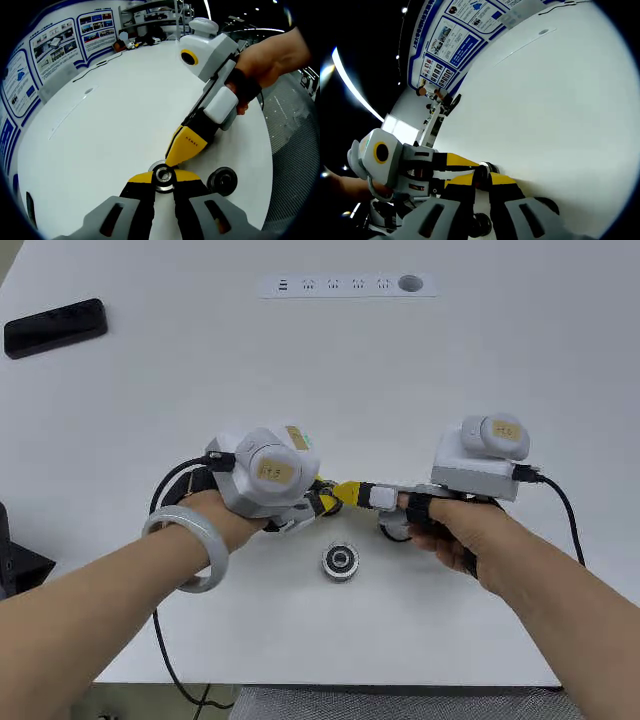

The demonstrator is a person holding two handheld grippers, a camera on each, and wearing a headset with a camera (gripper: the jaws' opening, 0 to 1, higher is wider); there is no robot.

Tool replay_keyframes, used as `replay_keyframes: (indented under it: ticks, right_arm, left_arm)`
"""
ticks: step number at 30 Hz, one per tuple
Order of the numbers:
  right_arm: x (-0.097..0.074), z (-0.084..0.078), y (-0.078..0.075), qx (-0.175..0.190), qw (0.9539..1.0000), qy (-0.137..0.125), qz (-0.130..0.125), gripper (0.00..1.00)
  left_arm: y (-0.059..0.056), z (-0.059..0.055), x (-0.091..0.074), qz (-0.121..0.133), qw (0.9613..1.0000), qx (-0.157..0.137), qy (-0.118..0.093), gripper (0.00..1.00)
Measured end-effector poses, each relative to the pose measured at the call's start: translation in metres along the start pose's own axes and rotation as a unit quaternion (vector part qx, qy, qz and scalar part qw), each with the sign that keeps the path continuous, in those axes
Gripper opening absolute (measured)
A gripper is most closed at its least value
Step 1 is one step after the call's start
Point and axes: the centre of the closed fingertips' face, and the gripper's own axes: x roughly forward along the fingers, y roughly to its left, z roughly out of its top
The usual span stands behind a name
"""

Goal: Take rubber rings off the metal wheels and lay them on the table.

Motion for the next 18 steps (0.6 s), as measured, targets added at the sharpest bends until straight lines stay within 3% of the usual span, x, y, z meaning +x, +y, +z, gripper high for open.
replay_keyframes:
  ticks: [4, 7, 13, 16, 18]
  right_arm:
    - [0.002, 0.000, -0.004, -0.002, 1.0000, 0.002, -0.007, 0.09]
    - [0.001, -0.001, -0.006, -0.003, 0.9999, 0.006, -0.010, 0.02]
    - [0.004, -0.005, -0.008, -0.010, 0.9998, 0.010, -0.012, 0.02]
    - [0.003, -0.001, -0.011, -0.006, 0.9998, 0.000, -0.018, 0.04]
    - [0.003, 0.002, -0.012, -0.002, 0.9998, -0.005, -0.017, 0.12]
  left_arm:
    - [0.000, 0.000, 0.000, 0.000, 1.0000, 0.000, 0.000, 0.14]
    - [0.000, 0.000, -0.001, 0.000, 1.0000, 0.001, -0.001, 0.14]
    - [0.000, 0.000, 0.000, 0.000, 1.0000, 0.001, 0.000, 0.14]
    - [0.001, 0.000, 0.000, 0.000, 1.0000, 0.000, 0.000, 0.14]
    - [0.001, 0.000, 0.000, 0.000, 1.0000, 0.000, 0.000, 0.14]
